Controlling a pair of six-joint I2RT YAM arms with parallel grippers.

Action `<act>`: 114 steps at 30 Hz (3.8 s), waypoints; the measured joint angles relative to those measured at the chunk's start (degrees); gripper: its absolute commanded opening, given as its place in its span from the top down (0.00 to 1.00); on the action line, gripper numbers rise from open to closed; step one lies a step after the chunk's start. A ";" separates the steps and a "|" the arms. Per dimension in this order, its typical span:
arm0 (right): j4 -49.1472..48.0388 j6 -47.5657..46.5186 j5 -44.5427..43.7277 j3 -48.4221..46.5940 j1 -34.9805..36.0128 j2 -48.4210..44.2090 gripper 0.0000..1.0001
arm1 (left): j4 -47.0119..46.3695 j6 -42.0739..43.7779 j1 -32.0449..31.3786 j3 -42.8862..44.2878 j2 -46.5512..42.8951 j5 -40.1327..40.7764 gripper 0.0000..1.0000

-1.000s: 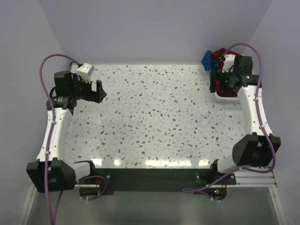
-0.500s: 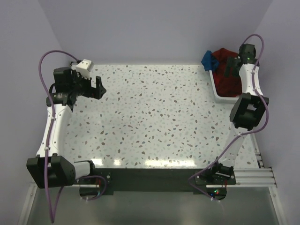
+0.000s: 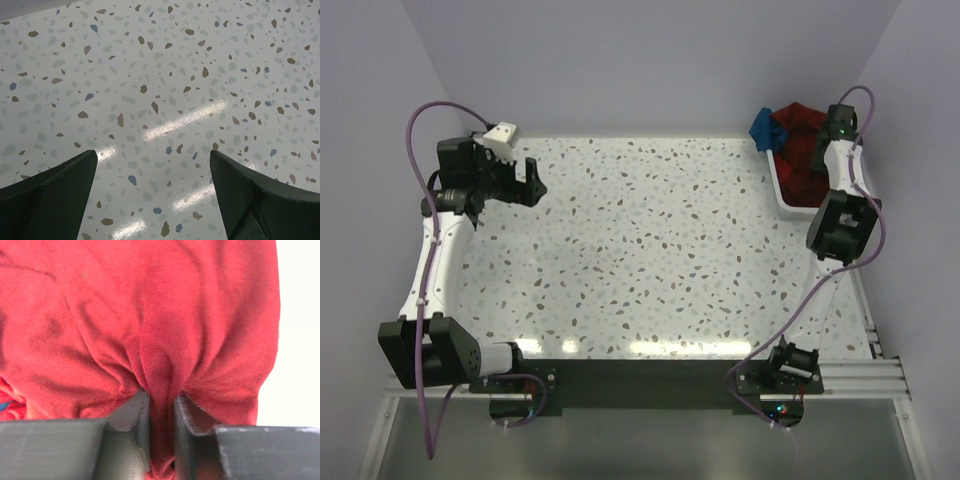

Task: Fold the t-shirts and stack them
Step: Grab the tshirt from the pile, then move the tshirt to the center of the board, then flatten the tshirt out

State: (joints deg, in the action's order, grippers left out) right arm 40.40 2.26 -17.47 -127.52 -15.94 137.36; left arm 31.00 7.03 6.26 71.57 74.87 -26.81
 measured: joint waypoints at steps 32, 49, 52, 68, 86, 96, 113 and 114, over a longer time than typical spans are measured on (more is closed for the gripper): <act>-5.95 6.97 44.94 -6.71 17.55 -42.97 1.00 | 2.36 -1.14 0.17 2.23 -0.66 -4.94 0.00; 5.81 -2.56 43.98 35.34 12.61 -39.41 0.07 | 7.56 12.11 0.87 0.83 -0.90 -8.55 0.00; 11.02 -9.31 40.87 41.05 18.60 -39.47 0.12 | 9.66 16.46 0.85 -1.25 -0.35 -7.67 0.00; 11.82 -20.96 31.41 56.54 47.43 -44.68 0.37 | 12.22 22.82 -10.51 -15.85 10.01 -7.28 0.24; -6.10 -18.12 26.34 59.78 69.53 -43.67 0.41 | 1.79 10.21 -15.28 -16.00 24.81 -13.38 0.51; -8.61 -14.23 25.46 59.76 70.18 -41.24 0.43 | 1.90 8.46 -15.30 -16.20 21.49 -13.73 0.66; -9.16 -10.91 23.69 59.28 70.23 -37.33 0.42 | 3.61 8.00 -15.30 -18.03 19.47 -14.56 0.47; -9.14 -10.86 23.39 59.28 70.23 -37.24 0.42 | 3.63 7.98 -15.30 -18.03 20.00 -14.60 0.47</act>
State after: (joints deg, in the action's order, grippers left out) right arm 31.27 -8.60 5.91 -68.25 54.28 100.12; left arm 34.63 15.00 -9.04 53.54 94.87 -41.41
